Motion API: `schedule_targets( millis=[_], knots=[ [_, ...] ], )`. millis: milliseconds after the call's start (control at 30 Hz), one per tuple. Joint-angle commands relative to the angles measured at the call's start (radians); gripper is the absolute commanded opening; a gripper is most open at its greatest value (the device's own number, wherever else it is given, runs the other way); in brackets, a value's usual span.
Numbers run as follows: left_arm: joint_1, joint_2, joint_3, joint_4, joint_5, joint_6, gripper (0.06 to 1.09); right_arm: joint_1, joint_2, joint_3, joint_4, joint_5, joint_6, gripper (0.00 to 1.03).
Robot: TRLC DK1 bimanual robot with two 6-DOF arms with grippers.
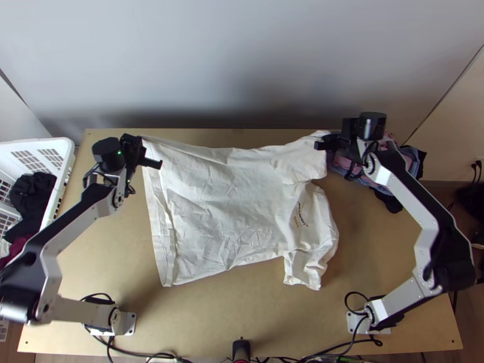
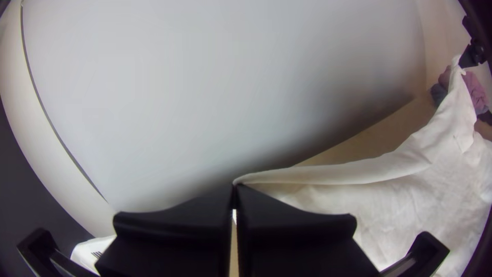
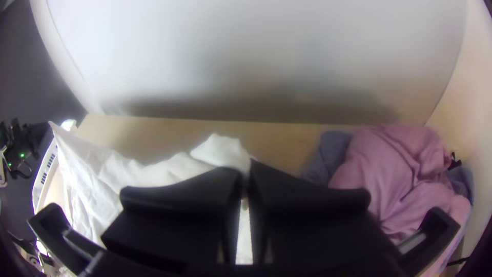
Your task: Fold the t-shirt
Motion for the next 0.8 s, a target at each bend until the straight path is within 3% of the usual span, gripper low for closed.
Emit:
schedule_targets(
  millis=[0,467,533,600,633,667,767],
  knots=[
    [0.033,0.157,0.041,0.057,-0.025,0.005,0.09,0.006,0.117,0.049,0.030,0.006,0.025,0.03],
    [0.060,0.357,0.130,0.060,-0.043,0.009,0.09,0.011,0.230,0.086,0.085,0.034,0.073,0.06],
    [0.065,0.376,0.151,0.060,-0.042,-0.006,0.16,0.011,0.236,0.089,0.086,0.034,0.073,0.34],
    [0.069,0.396,0.176,0.060,-0.043,-0.020,0.35,0.011,0.244,0.098,0.086,0.034,0.069,0.70],
    [0.071,0.403,0.185,0.059,-0.043,-0.024,0.45,0.011,0.245,0.103,0.086,0.034,0.068,0.81],
    [0.071,0.403,0.190,0.057,-0.043,-0.027,0.51,0.011,0.245,0.106,0.086,0.034,0.068,0.88],
    [0.068,0.381,0.191,0.028,-0.046,-0.047,0.73,0.006,0.222,0.104,0.082,0.034,0.083,0.89]
  ],
)
